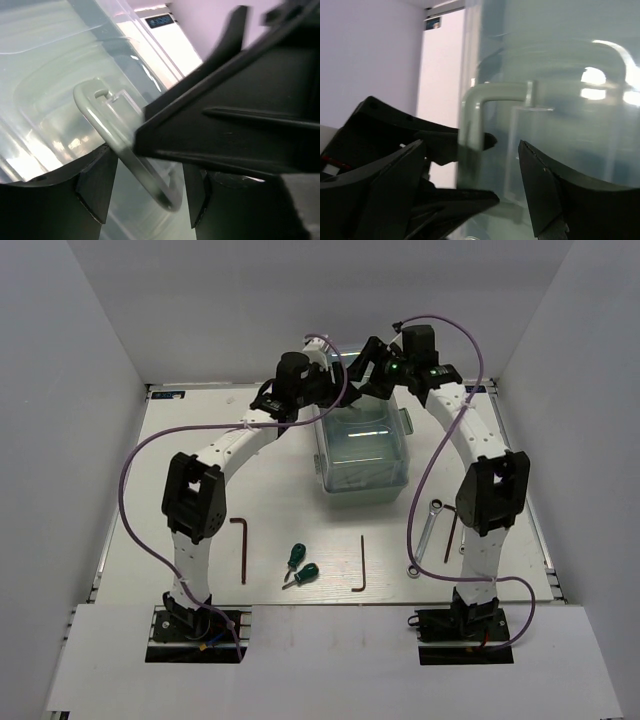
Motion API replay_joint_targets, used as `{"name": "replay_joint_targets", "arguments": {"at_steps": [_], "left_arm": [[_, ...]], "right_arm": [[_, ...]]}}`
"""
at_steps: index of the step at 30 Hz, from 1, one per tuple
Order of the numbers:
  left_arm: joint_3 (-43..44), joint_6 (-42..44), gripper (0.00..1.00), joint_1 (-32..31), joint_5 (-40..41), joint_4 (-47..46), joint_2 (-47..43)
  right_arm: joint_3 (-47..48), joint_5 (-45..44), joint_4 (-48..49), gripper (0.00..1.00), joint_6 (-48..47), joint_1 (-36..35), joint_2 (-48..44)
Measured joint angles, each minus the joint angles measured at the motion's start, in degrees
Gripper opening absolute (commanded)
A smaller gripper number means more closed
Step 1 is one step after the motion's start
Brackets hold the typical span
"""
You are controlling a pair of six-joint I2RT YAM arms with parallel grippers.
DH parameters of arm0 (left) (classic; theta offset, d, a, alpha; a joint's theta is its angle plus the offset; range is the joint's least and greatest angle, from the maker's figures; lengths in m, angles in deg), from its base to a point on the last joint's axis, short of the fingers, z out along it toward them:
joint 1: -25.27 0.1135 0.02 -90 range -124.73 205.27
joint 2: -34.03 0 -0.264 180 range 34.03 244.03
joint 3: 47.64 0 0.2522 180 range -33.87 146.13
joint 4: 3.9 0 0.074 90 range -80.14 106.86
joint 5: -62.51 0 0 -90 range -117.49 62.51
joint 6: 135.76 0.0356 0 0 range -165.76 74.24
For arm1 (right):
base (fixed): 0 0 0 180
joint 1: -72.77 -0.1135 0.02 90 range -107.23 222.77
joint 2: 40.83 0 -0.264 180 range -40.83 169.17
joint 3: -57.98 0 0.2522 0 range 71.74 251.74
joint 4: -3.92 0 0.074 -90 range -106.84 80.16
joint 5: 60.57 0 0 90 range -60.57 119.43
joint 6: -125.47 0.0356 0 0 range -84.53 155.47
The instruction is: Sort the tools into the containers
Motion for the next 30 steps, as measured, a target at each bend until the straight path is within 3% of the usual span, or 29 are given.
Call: {"name": "replay_joint_targets", "arguments": {"at_steps": [2, 6, 10, 13, 17, 22, 26, 29, 30], "left_arm": [[0.9, 0.1, 0.61, -0.8, 2.7, 1.2, 0.3], [3.3, -0.3, 0.48, -2.1, 8.1, 4.5, 1.4], [8.6, -1.3, 0.43, -3.0, 12.9, 10.7, 3.6], [12.9, -1.5, 0.40, -3.4, 15.5, 14.6, 5.4], [18.2, -1.4, 0.37, -3.8, 17.7, 18.9, 7.6], [20.6, -1.6, 0.15, -3.8, 18.5, 20.7, 8.6], [20.6, -1.6, 0.07, -3.8, 18.6, 21.0, 8.6], [20.6, -1.6, 0.00, -3.8, 18.6, 20.9, 8.6], [20.6, -1.6, 0.00, -3.8, 18.5, 20.9, 8.6]], "right_arm": [[-0.1, -3.2, -2.0, 0.81, -3.1, 0.3, -1.3], [-4.2, -13.1, -4.3, 0.79, -10.0, 0.3, -7.8], [-12.4, -22.7, -2.8, 0.79, -17.2, 1.7, -16.9], [-18.4, -25.2, -0.9, 0.79, -20.4, 4.8, -20.2], [-23.3, -23.3, -1.1, 0.82, -23.6, 10.1, -18.2], [-23.6, -12.7, -1.7, 0.82, -28.8, 15.3, -10.4], [-22.5, -6.4, -2.4, 0.81, -32.5, 17.1, -5.2], [-20.9, -3.3, -2.5, 0.77, -33.4, 17.5, -1.7], [-20.2, -2.0, -2.5, 0.71, -33.6, 17.6, -0.6]]}}
